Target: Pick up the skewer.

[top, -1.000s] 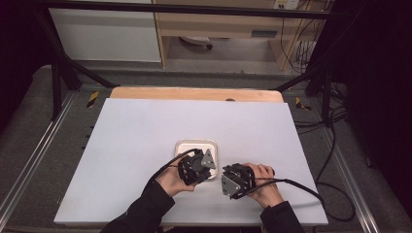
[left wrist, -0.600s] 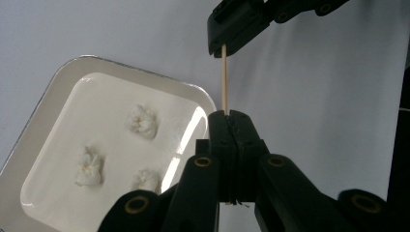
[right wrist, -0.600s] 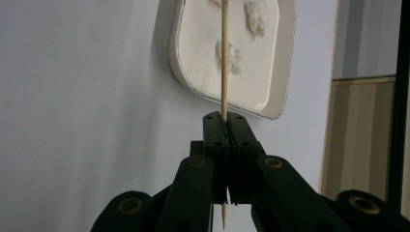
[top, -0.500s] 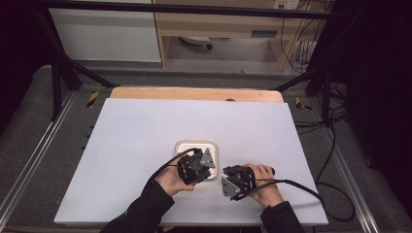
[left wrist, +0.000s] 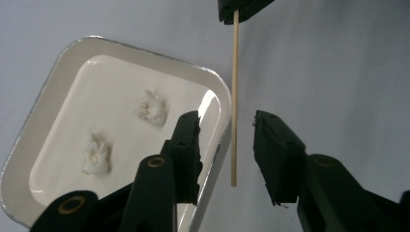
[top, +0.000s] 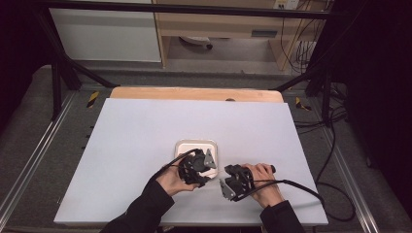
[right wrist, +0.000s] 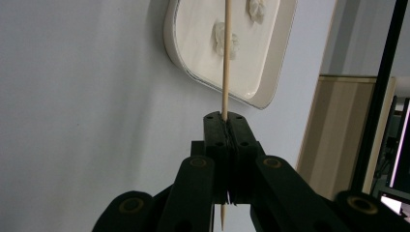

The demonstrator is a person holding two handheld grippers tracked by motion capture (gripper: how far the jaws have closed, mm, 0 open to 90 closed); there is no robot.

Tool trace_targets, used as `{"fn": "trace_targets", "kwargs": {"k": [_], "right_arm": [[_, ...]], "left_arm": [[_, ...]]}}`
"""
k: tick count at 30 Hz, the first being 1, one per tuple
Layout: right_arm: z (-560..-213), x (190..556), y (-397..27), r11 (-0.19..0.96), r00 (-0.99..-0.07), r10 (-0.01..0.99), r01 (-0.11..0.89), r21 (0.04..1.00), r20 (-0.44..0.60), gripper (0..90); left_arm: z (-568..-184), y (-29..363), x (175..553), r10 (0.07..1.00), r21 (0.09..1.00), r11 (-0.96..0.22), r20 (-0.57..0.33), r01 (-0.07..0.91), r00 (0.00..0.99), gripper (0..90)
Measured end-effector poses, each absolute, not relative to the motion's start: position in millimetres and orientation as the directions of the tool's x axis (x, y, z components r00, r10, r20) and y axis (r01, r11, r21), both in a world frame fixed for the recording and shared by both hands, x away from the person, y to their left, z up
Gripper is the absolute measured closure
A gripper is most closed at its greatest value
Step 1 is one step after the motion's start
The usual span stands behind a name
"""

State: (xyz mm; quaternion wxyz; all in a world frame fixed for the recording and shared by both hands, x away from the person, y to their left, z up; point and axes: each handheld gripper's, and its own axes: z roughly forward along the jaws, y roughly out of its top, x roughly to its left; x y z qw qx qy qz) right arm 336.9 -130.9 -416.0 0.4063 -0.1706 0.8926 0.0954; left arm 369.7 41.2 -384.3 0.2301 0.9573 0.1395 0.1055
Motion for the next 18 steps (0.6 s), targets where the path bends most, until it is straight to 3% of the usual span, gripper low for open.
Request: {"fn": "trace_targets", "kwargs": {"k": [11, 18], "right_arm": [[-412.2, 337.0, -126.9, 0.913, -0.59, -0.273, -0.407, -0.013, -0.76, 89.1], [-413.6, 336.1, -126.5, 0.915, -0.594, -0.272, -0.403, -0.012, -0.757, 89.1]], "left_arm": [[-391.5, 35.1, 372.9, 0.31, 0.409, -0.881, 0.119, 0.237, 0.943, 80.5], [-391.9, 33.7, 371.0, 0.295, 0.406, -0.887, 0.129, 0.221, 0.947, 87.2]]}}
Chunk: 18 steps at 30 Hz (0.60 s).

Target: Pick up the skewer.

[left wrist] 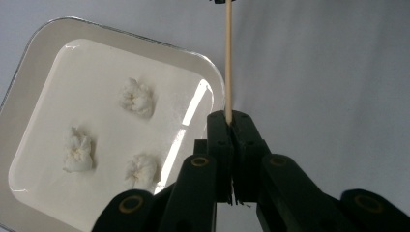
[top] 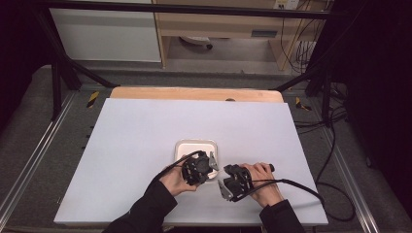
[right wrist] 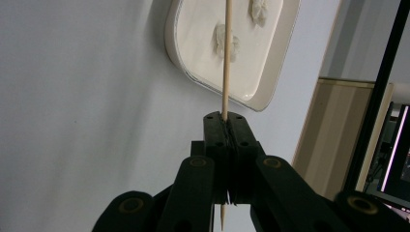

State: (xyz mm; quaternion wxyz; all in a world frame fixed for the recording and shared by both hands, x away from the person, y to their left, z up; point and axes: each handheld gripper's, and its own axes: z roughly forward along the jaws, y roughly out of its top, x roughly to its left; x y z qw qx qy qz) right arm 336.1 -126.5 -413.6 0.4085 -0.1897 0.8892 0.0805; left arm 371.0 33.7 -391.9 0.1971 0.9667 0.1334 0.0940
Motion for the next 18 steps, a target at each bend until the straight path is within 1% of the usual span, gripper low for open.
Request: {"fn": "trace_targets", "kwargs": {"k": [6, 15, 17, 18], "right_arm": [[-412.8, 336.4, -126.6, 0.908, -0.587, -0.287, -0.418, -0.02, -0.757, 89.1], [-412.1, 335.9, -126.8, 0.91, -0.594, -0.271, -0.414, -0.002, -0.757, 88.6], [-411.8, 334.8, -127.6, 0.92, -0.606, -0.247, -0.392, 0.014, -0.756, 86.9], [-410.4, 335.9, -127.8, 0.916, -0.6, -0.249, -0.401, 0.016, -0.761, 84.3]], "left_arm": [[-392.7, 32.9, 370.7, 0.291, 0.404, -0.889, 0.134, 0.215, 0.947, 88.0], [-394.0, 36.0, 371.0, 0.309, 0.428, -0.874, 0.119, 0.232, 0.944, 88.6], [-393.9, 37.3, 370.8, 0.31, 0.43, -0.873, 0.123, 0.231, 0.943, 88.6], [-393.9, 38.3, 370.8, 0.318, 0.434, -0.869, 0.126, 0.236, 0.94, 88.6]]}}
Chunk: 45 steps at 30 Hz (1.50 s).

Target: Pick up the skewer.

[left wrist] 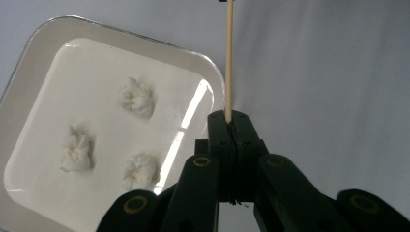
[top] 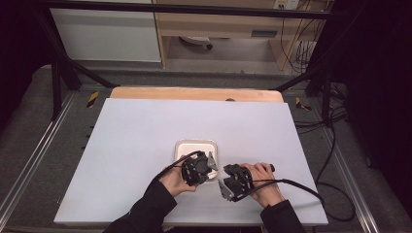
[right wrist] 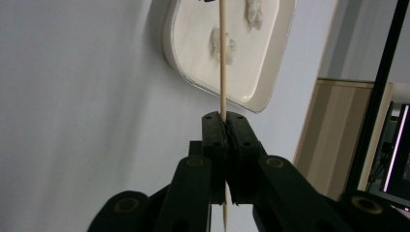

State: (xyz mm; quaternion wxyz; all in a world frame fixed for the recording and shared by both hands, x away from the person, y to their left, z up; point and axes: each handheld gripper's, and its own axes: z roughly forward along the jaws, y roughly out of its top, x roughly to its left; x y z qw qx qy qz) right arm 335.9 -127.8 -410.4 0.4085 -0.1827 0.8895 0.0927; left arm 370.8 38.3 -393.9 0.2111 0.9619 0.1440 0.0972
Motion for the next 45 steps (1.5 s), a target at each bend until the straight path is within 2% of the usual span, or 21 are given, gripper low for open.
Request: {"fn": "trace_targets", "kwargs": {"k": [2, 3, 4, 6, 11, 15, 20, 27, 36, 45], "right_arm": [[-408, 336, -129, 0.916, -0.615, -0.218, -0.396, 0.058, -0.757, 75.6], [-408, 336, -129, 0.916, -0.615, -0.218, -0.396, 0.058, -0.757, 75.6], [-405, 337, -133, 0.919, -0.639, -0.174, -0.379, 0.109, -0.749, 67.1], [-405, 337, -134, 0.922, -0.652, -0.15, -0.363, 0.133, -0.743, 64.5], [-401, 342, -148, 0.903, -0.708, 0.027, -0.285, 0.321, -0.705, 48.0], [-401, 347, -159, 0.86, -0.759, 0.203, -0.163, 0.483, -0.618, 34.7], [-404, 350, -169, 0.793, -0.785, 0.369, -0.012, 0.609, -0.497, 24.4], [-414, 354, -180, 0.706, -0.795, 0.513, 0.178, 0.685, -0.323, 15.1], [-425, 354, -185, 0.64, -0.781, 0.596, 0.322, 0.698, -0.186, 6.0], [-427, 354, -183, 0.582, -0.761, 0.641, 0.401, 0.707, -0.095, 1.3]], "left_arm": [[-394, 41, 371, 0.325, 0.439, -0.866, 0.125, 0.241, 0.937, 88.6], [-394, 44, 372, 0.328, 0.435, -0.867, 0.128, 0.244, 0.936, 88.6], [-394, 47, 372, 0.334, 0.44, -0.862, 0.125, 0.249, 0.934, 88.6], [-395, 53, 373, 0.346, 0.445, -0.857, 0.123, 0.26, 0.93, 88.6], [-396, 68, 373, 0.374, 0.455, -0.844, 0.12, 0.283, 0.92, 88.6], [-395, 81, 373, 0.398, 0.469, -0.83, 0.118, 0.302, 0.91, 88.6], [-395, 96, 372, 0.432, 0.502, -0.799, 0.097, 0.331, 0.897, 88.5], [-396, 121, 368, 0.478, 0.553, -0.749, 0.069, 0.366, 0.876, 88.5], [-399, 155, 357, 0.55, 0.63, -0.66, 0.034, 0.409, 0.835, 88.5], [-404, 186, 345, 0.62, 0.704, -0.56, 0.005, 0.437, 0.785, 88.4]]}}
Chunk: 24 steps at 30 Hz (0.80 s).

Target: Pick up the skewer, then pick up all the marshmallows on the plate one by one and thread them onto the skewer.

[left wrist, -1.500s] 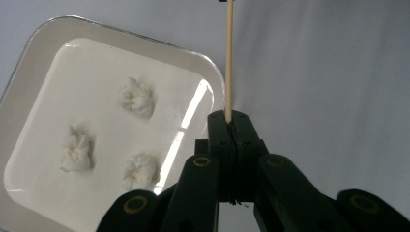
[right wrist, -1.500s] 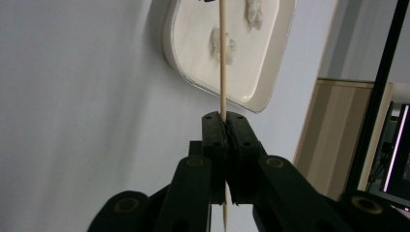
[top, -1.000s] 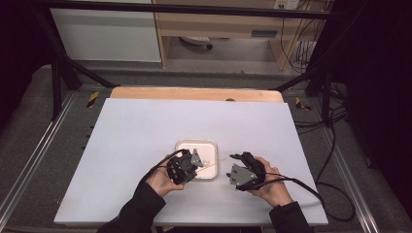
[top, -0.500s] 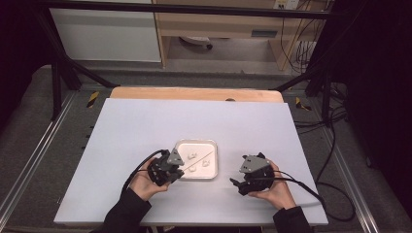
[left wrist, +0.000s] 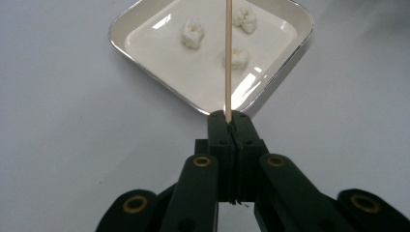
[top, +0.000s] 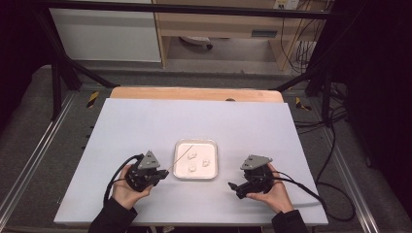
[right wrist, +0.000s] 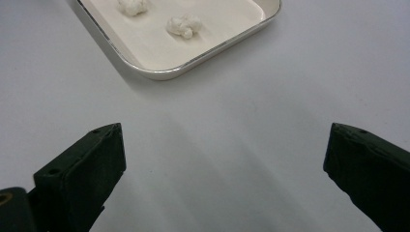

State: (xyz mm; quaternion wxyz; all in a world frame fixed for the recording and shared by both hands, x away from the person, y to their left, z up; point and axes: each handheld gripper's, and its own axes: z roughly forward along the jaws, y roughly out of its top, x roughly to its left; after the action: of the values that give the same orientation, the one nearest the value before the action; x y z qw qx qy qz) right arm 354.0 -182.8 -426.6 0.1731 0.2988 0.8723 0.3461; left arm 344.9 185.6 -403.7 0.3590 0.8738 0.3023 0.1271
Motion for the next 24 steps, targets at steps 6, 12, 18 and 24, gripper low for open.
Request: {"fn": "trace_targets", "kwargs": {"k": [6, 12, 18, 24], "right_arm": [[-423, 356, -182, 0.538, -0.747, 0.664, 0.436, 0.721, -0.044, 0.9], [-420, 359, -179, 0.506, -0.733, 0.68, 0.452, 0.735, -0.017, 0.9], [-416, 362, -170, 0.48, -0.727, 0.687, 0.455, 0.75, 0.002, 0.8], [-410, 365, -163, 0.449, -0.724, 0.689, 0.452, 0.771, 0.024, 0.9]], "left_arm": [[-411, 199, 340, 0.644, 0.729, -0.511, -0.026, 0.456, 0.764, 88.4], [-414, 205, 334, 0.657, 0.755, -0.472, -0.042, 0.455, 0.752, 88.3], [-416, 210, 329, 0.661, 0.765, -0.456, -0.052, 0.455, 0.749, 88.3], [-420, 216, 325, 0.662, 0.77, -0.44, -0.069, 0.462, 0.746, 88.4]]}}
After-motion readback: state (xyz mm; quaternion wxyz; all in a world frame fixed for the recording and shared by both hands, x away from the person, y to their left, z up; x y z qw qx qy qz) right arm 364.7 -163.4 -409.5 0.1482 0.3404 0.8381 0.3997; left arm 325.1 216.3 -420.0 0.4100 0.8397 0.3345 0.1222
